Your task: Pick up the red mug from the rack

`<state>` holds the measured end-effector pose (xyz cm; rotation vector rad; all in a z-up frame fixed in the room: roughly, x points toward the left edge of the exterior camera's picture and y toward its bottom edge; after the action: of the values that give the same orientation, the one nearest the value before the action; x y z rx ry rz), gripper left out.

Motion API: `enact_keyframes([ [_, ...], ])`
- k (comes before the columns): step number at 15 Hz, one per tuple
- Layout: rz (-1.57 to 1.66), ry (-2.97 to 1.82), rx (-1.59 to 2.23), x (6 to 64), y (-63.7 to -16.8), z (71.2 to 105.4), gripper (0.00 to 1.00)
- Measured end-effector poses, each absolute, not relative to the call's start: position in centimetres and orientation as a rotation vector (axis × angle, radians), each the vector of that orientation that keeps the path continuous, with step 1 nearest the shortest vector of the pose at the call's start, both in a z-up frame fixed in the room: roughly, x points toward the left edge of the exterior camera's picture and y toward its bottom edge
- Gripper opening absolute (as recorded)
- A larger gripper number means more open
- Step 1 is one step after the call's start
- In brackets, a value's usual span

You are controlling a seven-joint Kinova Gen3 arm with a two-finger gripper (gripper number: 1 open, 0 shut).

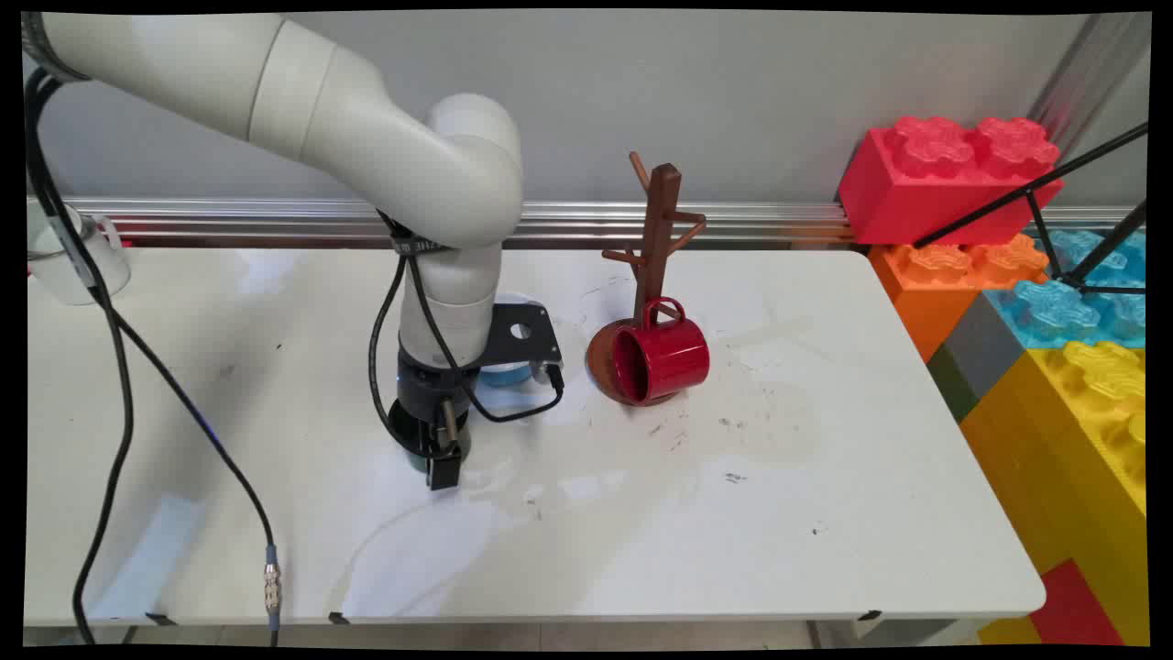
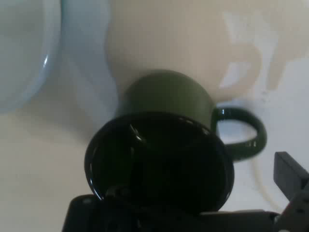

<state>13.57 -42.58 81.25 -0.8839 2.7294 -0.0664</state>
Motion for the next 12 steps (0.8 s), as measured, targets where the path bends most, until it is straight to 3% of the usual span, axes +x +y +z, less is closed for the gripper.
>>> enact_keyframes([
  [7,-0.055,2.806,-0.851,14.3,-42.0,83.2,1.0],
  [12,-0.07,2.919,-0.832,15.8,-41.2,86.4,1.0],
])
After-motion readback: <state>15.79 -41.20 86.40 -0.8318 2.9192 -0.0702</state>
